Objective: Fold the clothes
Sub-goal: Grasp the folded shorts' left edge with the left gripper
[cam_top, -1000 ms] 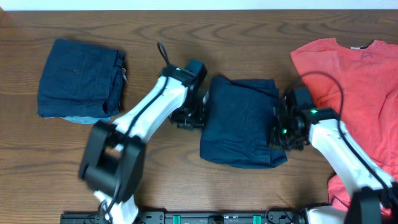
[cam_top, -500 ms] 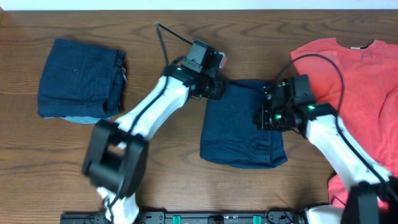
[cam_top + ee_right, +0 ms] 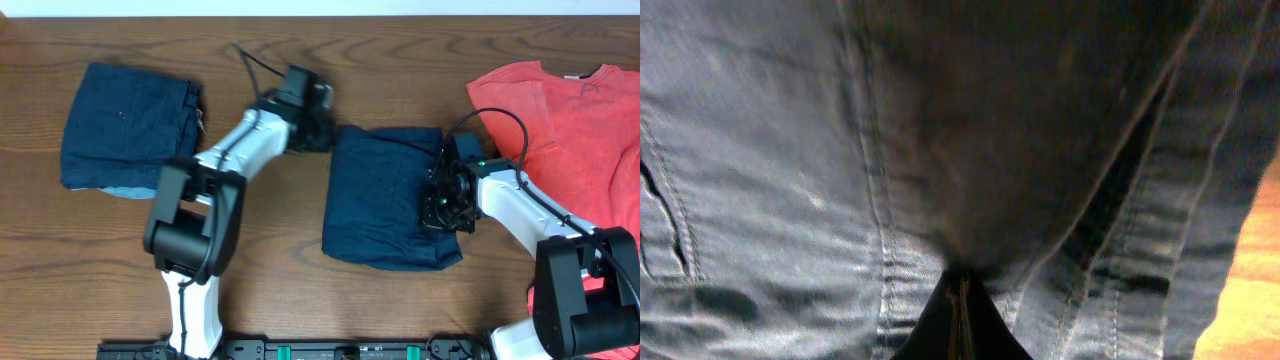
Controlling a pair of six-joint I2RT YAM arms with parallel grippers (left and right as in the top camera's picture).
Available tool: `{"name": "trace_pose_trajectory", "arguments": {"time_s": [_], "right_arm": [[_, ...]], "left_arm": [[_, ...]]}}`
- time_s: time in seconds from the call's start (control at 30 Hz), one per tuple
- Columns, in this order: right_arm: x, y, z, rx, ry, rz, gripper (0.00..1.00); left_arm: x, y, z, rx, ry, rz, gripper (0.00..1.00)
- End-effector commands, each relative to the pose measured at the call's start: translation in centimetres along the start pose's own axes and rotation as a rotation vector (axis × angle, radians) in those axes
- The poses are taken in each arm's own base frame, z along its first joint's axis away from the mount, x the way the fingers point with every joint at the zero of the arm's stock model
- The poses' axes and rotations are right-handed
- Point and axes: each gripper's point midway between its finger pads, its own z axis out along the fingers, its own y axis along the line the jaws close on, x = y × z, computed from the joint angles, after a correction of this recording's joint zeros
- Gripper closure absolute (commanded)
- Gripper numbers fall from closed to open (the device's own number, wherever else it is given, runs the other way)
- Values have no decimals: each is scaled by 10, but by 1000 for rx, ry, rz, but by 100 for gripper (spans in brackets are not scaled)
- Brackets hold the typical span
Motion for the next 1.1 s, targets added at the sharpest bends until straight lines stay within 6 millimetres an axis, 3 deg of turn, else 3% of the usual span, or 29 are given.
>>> {"name": "trace_pose_trajectory", "arguments": {"time_s": [0.0, 0.13, 0.23, 0.3, 0.43, 0.47, 0.63, 0.73, 0.87, 0.97, 1.07], "right_arm": [[4, 12, -11, -79, 1, -87, 96], [3, 27, -40, -136, -64, -192, 93], [0, 36, -69, -154, -162, -254, 92], [-4, 43, -91, -172, -248, -280, 93], [-13, 48, -129, -181, -415, -249, 89], [-15, 44, -135, -166, -446, -211, 89], [-19, 17, -153, -110, -521, 26, 88], [-20, 11, -153, -104, -520, 48, 88], [-21, 9, -152, -101, -516, 56, 88], [-21, 8, -151, -99, -513, 57, 88], [-22, 10, -148, -93, -506, 26, 88]], "left_arm": [[-28, 2, -44, 53, -51, -35, 70], [-13, -8, -89, 71, -8, -53, 70], [14, -26, -118, 66, 59, -47, 69], [33, -39, -125, 65, 118, -36, 69], [77, -65, -114, 54, 257, 18, 68], [90, -72, -106, 55, 291, 38, 64], [147, -85, -66, 27, 416, 2, 63], [175, -76, -44, -17, 458, -128, 65], [206, -51, -25, -86, 501, -317, 81], [214, -29, -21, -134, 493, -339, 81], [199, 7, -23, -256, 419, -317, 81]]}}
